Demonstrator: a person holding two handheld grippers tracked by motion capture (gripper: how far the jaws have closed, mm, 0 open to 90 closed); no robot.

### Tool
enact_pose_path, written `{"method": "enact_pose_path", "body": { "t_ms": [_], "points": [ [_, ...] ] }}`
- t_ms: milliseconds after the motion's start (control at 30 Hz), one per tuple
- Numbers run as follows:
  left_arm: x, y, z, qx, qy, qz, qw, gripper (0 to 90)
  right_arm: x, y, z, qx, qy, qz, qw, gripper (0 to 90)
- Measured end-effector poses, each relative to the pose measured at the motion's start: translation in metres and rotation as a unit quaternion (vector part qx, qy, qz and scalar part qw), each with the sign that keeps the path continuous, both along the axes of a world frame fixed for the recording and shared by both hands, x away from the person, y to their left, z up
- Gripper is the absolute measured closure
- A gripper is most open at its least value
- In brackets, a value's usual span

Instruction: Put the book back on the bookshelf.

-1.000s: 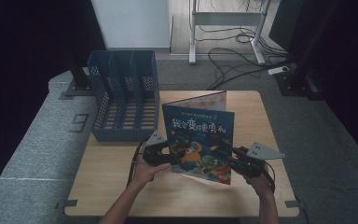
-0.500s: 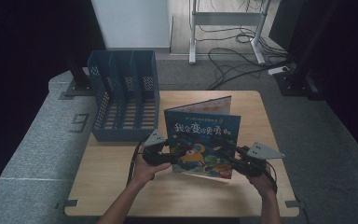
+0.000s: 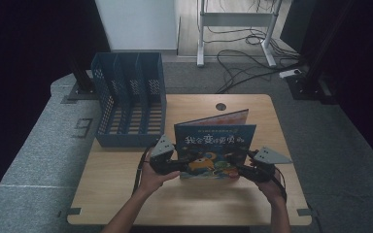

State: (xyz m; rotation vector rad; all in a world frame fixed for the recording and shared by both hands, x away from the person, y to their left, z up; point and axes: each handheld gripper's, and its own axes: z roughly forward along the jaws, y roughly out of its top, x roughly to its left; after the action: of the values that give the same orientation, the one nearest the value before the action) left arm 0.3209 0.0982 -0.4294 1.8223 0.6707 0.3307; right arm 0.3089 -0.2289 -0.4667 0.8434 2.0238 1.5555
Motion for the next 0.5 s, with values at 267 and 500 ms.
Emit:
{"method": "enact_pose_path", "body": {
  "t_ms": [267,500],
  "points": [
    [-0.0037,-0.0059,0.0085,-0.006,-0.013,-0.002,0.9999,43.3,0.0013,-0.0005,0.0001,0.009,0.008,-0.012,0.9999,40.8],
    [-0.0034,-0.0102,0.0099,-0.001,-0.015,0.001,0.9999,43.0,0.0019,-0.0029,0.0013,0.017,0.010,-0.035,0.9992,39.6]
  ]
}}
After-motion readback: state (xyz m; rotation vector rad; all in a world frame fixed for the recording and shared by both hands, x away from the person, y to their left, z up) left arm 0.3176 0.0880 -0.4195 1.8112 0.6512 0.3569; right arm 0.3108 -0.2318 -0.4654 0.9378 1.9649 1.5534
